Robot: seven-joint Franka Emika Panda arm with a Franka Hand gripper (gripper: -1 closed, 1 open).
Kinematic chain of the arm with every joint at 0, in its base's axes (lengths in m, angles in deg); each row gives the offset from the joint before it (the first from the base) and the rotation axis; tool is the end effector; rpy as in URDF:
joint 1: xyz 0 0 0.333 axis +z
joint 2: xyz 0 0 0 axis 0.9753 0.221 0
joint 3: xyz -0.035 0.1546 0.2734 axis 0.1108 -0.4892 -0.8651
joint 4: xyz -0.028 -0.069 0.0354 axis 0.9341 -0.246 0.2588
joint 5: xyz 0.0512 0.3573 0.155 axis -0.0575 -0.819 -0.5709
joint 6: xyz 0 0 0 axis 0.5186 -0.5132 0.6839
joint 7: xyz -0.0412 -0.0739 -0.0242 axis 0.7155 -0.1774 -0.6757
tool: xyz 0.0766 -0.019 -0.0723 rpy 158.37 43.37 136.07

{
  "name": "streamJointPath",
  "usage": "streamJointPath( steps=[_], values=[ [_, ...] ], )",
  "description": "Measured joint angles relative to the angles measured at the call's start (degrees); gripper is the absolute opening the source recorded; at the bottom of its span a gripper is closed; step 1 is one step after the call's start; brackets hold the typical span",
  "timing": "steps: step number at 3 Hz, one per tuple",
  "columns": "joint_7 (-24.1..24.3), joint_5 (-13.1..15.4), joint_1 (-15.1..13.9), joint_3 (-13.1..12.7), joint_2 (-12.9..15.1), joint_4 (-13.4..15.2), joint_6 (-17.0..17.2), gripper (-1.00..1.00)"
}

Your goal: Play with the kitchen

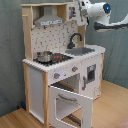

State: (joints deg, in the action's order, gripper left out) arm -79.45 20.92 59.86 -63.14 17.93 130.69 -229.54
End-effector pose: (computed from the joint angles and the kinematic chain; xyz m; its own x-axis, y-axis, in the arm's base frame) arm 0.4945 0.2301 0.7397 0.0200 0.8357 0.5489 0.1436 -0.5457 0.8256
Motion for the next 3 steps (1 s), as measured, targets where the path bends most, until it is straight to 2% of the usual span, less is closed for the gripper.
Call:
streamJointPath(
  steps=[1, 2, 3],
  values=[
    [1.84, 4.31, -0.18, -0.35, -2.43, 0.94, 2.05, -1.00],
    [3.73, 4.85, -1.12, -0.36, -6.66, 4.63, 2.07, -1.00],
    [4.41, 4.98, -2.70, -2.86, -2.32, 2.44, 3.77, -1.00]
  ],
)
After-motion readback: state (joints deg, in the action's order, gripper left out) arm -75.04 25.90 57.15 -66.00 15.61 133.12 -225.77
